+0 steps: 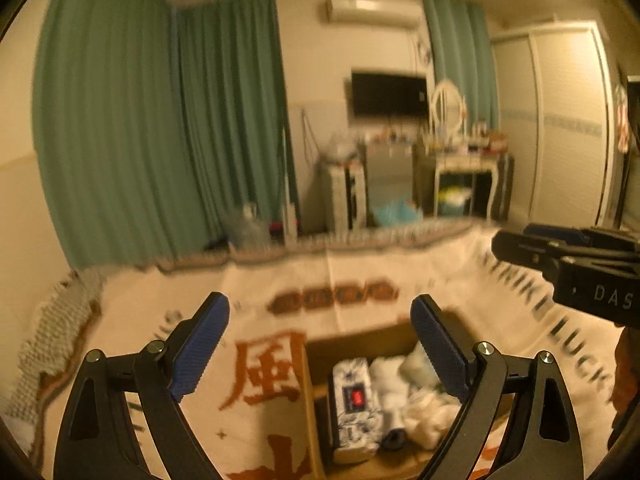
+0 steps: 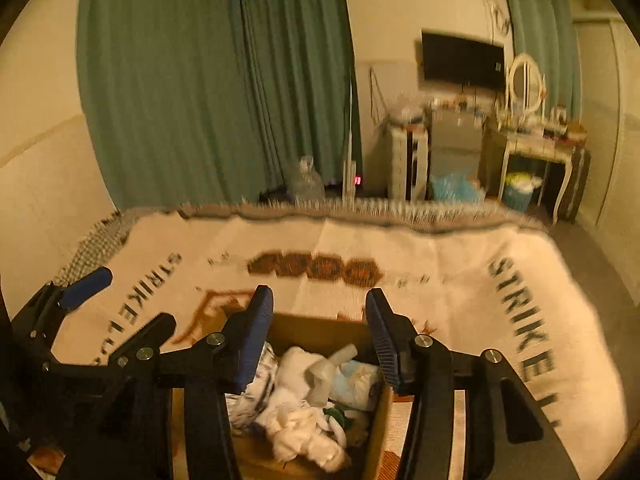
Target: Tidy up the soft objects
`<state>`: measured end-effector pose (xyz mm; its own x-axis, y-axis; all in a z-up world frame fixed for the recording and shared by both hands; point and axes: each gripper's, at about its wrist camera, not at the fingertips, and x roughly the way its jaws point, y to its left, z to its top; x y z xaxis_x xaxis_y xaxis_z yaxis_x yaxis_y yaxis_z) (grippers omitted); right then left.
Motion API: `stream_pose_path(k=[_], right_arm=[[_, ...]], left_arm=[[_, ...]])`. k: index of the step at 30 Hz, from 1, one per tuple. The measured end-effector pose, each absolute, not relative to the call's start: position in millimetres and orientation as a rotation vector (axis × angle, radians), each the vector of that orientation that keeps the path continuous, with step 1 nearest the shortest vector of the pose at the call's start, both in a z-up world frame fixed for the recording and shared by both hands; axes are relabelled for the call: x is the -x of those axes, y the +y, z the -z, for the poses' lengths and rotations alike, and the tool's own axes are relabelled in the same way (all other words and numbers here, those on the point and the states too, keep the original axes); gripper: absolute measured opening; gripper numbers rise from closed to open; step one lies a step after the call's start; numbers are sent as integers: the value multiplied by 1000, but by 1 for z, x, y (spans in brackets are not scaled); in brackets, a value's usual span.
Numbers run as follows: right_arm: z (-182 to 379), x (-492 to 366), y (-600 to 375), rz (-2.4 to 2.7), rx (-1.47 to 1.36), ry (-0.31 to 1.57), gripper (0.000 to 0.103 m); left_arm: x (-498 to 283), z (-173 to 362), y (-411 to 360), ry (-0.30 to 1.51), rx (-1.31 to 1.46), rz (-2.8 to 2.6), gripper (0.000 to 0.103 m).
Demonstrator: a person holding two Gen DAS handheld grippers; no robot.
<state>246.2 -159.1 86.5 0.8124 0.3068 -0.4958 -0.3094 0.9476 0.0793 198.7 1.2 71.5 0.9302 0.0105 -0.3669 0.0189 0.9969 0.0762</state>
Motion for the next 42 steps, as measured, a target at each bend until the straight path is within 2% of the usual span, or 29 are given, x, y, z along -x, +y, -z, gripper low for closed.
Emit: stream_pose_path(k=[3, 5, 6, 8, 9, 10, 11, 16, 21, 26, 32, 42], right_arm=[[-137, -196, -165, -328, 18, 435, 49], [-161, -163, -169, -317, 29, 377, 53], [-171, -147, -172, -312, 32, 350, 61], [-192, -110, -177, -305, 34, 284, 71], [-199, -91, -180, -302, 35, 253, 83], [-205, -77, -182, -305, 33, 228, 99], [-209, -62, -184, -308, 26, 198, 103], [-210, -10, -192, -284, 1, 132, 103], [-177, 10, -190, -293, -2, 131, 103], [-113, -10, -192, -329, -11, 210, 103], [-48, -40, -187, -271, 11, 314, 103], [-22, -60, -186, -247, 17, 369, 103]], left_arm=[[-148, -118, 3, 249, -62, 13, 93], [-112, -144, 6, 166, -50, 16, 94], [-95, -153, 7, 131, -44, 19, 94], [-63, -169, 10, 69, -35, 25, 100], [-48, -174, 12, 39, -32, 24, 100], [-34, -177, 13, 8, -31, 20, 100], [-20, -179, 14, -23, -29, 11, 100], [18, -172, 18, -37, -24, 12, 101], [21, -139, 20, 14, -18, -29, 101], [2, -87, 29, 128, 44, -61, 101], [-20, -34, 15, 279, -14, -59, 101], [-27, -18, 14, 335, 17, -31, 101]])
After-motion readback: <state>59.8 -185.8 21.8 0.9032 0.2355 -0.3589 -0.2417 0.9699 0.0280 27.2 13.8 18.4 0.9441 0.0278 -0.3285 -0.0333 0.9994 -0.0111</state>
